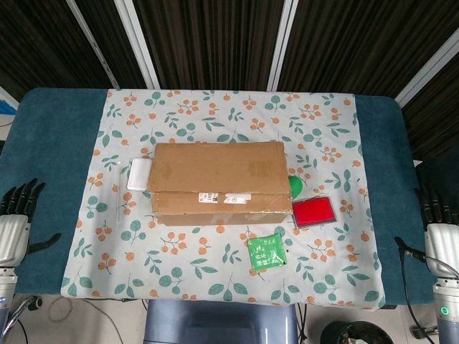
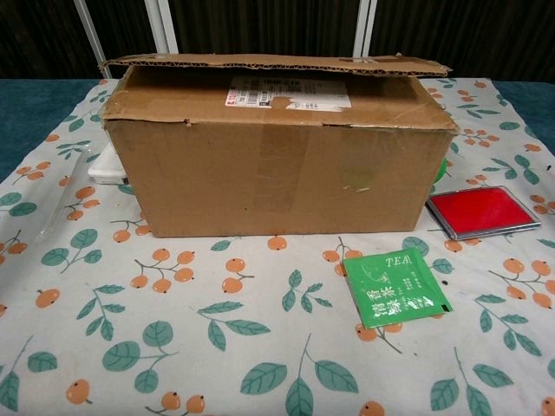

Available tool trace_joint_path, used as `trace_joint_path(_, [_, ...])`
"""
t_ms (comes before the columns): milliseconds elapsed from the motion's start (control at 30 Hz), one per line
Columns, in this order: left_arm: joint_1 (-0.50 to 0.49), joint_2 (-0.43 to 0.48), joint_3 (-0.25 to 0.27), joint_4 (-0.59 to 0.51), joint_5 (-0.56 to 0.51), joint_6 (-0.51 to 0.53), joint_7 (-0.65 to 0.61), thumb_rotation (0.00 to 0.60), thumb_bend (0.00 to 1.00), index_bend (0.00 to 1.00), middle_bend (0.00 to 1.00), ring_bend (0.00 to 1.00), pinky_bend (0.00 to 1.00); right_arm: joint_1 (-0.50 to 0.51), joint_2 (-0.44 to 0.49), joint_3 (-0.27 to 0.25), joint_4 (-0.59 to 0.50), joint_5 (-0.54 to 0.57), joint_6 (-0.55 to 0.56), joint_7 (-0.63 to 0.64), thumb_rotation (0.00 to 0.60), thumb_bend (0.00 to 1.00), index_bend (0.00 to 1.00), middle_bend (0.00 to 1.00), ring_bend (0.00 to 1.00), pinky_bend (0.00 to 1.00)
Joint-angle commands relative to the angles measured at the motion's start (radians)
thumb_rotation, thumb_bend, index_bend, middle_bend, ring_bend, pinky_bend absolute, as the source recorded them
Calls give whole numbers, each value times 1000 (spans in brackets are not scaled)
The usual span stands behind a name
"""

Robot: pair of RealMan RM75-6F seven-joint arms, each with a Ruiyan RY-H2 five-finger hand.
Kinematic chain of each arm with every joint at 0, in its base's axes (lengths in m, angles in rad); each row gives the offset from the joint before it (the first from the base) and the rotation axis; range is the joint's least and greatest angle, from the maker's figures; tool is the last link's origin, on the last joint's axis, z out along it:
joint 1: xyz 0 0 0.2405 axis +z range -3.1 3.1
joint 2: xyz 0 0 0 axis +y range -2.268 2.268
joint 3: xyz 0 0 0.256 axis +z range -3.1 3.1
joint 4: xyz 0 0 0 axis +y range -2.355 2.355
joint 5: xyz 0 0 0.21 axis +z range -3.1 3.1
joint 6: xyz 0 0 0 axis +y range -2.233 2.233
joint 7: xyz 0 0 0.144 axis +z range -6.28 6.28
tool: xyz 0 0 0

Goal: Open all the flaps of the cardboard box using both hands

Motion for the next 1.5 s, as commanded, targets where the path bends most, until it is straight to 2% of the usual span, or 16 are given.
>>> trace_joint_path(33, [0,0,0,0,0,0,0,600,69,0,0,0,0,0,0,0,0,1,0,0,600,199,0,0,0,230])
trace_joint_path(733, [-3,-3,-11,-3,-10,3,2,600,69,0,0,0,0,8,-16,18,10,34,-13,0,600,202,0,0,0,230])
trace_joint_path(900, [-8,19,-26,-39,-4,17,20,600,72,0,0,0,0,10,-22,27,10,47,-15,10,600,207,0,0,0,230])
trace_joint_path(1000, [-17,46,-38,-96,-1,18,40,600,96,0,0,0,0,12,-25,28,10,50,-19,14,600,213,0,0,0,230])
trace_joint_path(1133, [-48,87,-66,-191,-2,-4,93,600,121,0,0,0,0,14,-29,31,8,55,-23,20,600,222,0,0,0,230])
trace_joint_path(1300, [-126,125,-129,-313,-19,-61,190,600,184,0,0,0,0,16,-33,39,7,76,-36,34,600,230,0,0,0,230])
trace_joint_path(1500, [-255,105,-212,-401,-148,-186,308,600,228,0,0,0,0,14,-29,52,4,109,-50,58,600,234,0,0,0,230])
